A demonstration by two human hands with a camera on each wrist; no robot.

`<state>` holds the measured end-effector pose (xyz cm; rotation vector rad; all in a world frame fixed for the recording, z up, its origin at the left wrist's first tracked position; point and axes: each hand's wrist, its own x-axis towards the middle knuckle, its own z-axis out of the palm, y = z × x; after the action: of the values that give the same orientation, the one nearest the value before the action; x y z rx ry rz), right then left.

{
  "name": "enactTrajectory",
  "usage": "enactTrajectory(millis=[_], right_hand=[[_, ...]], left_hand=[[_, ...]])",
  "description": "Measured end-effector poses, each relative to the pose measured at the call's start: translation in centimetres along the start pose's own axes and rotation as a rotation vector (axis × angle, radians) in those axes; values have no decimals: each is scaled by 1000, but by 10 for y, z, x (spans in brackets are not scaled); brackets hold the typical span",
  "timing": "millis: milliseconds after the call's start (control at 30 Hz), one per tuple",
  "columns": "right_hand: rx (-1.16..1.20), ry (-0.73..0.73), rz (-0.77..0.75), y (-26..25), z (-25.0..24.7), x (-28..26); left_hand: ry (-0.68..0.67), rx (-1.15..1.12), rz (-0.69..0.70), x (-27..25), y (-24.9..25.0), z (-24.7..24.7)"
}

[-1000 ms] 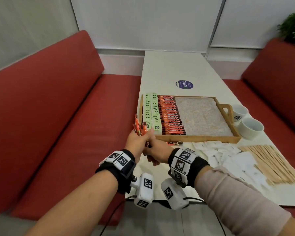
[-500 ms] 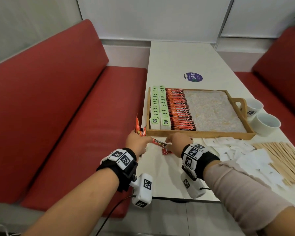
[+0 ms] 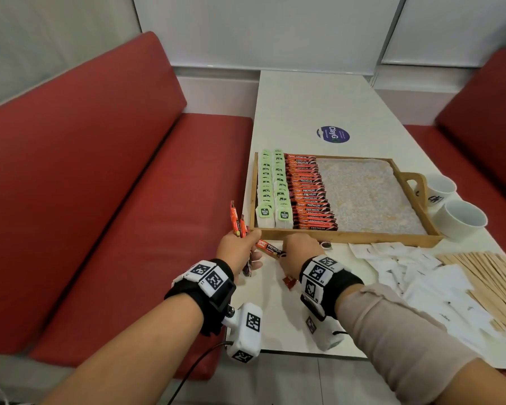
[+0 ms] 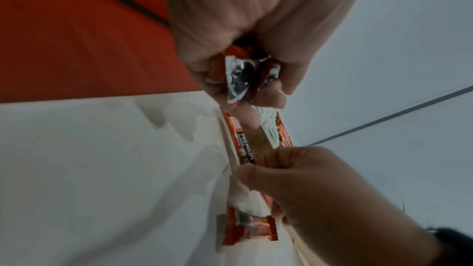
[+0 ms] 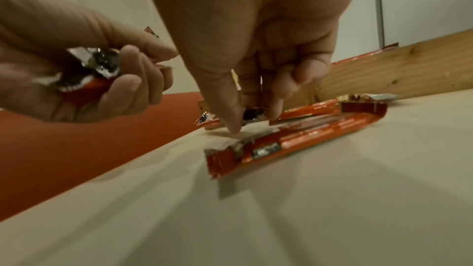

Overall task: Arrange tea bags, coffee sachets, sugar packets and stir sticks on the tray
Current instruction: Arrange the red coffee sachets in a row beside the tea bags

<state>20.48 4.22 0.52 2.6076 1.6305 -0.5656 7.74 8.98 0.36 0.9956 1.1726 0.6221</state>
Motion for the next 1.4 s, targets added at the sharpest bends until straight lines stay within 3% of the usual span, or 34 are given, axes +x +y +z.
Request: enactTrajectory(millis=[233,433,500,700,833,1000,1100,1267,1400], right_hand=[[372,157,-71,13,-9,-15],[497,38,-185,19,-9,-27],[456,-31,-188,24,-11,-29],[-35,-143,-174,39,-12,-26],[-80,-120,-166,39,-7,-25],[-98,-121,-156,39,-5,-24],[14,-65,-126,39,-10,-23],[445,105,-132,34,-20,-17],[571,139,-176,27,-23,-18]], left_hand=[[39,-7,21,2,0,10],[0,52,68,0,0,19],[19,87,74,-1,0,19],[42,37,31,-2,-1,17],[-22,-96,-47,-4,-3,17],[-57,-38,-25,-3,-4,18],[-70,8,-7,-3,-3,20],[-110,70,61,-4,0,28],[-92,118,108,-4,1,32]])
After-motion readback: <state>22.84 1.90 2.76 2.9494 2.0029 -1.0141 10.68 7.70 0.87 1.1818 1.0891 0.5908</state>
